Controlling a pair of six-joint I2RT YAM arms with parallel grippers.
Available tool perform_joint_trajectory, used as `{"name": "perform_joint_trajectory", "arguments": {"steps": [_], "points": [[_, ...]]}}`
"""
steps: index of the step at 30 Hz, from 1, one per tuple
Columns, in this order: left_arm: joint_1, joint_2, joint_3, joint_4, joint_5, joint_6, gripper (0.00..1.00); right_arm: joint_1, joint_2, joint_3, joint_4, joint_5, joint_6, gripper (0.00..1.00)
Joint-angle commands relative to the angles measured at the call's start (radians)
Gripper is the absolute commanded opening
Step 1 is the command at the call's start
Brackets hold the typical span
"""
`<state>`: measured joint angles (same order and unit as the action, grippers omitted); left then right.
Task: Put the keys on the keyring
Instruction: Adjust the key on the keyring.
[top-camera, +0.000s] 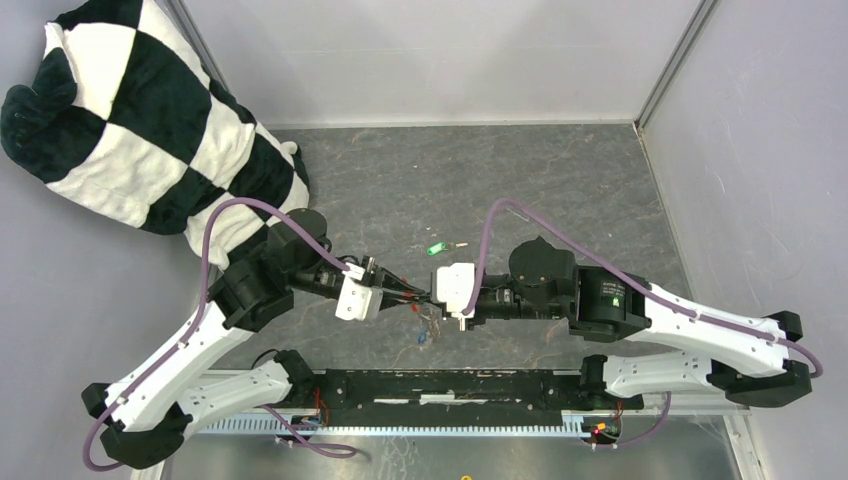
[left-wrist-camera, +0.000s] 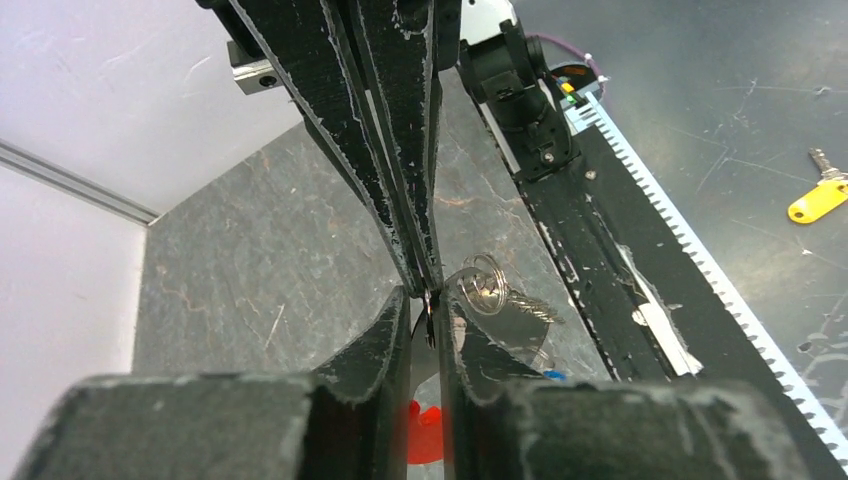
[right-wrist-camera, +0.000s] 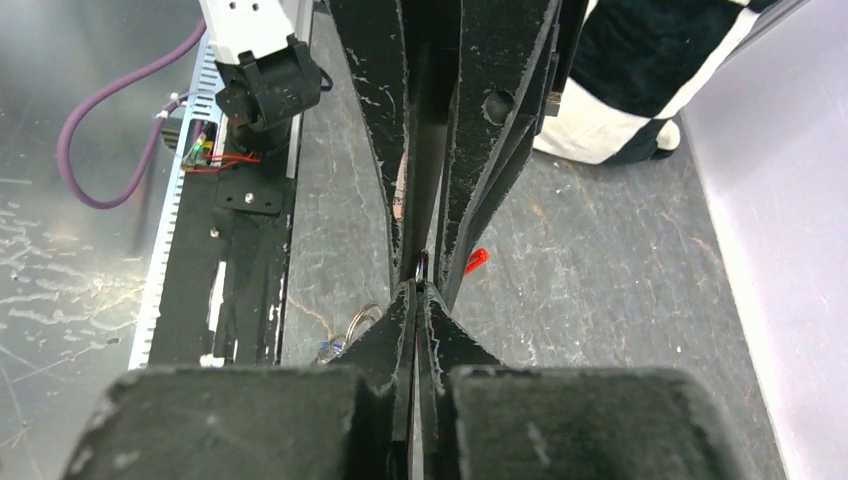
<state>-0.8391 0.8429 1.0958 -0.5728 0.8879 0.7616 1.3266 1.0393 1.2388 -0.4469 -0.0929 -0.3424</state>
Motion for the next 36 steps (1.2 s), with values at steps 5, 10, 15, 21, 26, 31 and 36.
{"name": "perform_joint_trajectory", "arguments": {"steps": [5,10,15,21,26,31,36], "points": [[-0.006,0.005,0.055,-0.085,-0.009,-0.006,0.24,-0.001,0.027,0.110,-0.048,0.041,0.022,0.01],[-0.006,-0.013,0.047,-0.088,-0.072,0.015,0.36,-0.001,0.025,0.117,-0.062,0.059,0.028,0.01],[-0.006,-0.024,0.043,-0.087,-0.116,0.031,0.41,-0.001,0.021,0.108,-0.052,0.061,0.034,0.00],[-0.006,-0.011,0.041,-0.066,-0.113,-0.001,0.30,-0.001,0.030,0.113,-0.047,0.052,0.034,0.01],[-0.006,0.002,0.043,-0.059,-0.109,-0.009,0.17,-0.001,0.035,0.119,-0.047,0.045,0.035,0.01],[-0.006,0.018,0.052,-0.059,-0.074,-0.018,0.15,-0.001,0.045,0.117,-0.048,0.029,0.036,0.01],[-0.006,0.027,0.059,-0.060,-0.055,-0.024,0.11,-0.002,0.054,0.118,-0.052,0.021,0.036,0.01]]}}
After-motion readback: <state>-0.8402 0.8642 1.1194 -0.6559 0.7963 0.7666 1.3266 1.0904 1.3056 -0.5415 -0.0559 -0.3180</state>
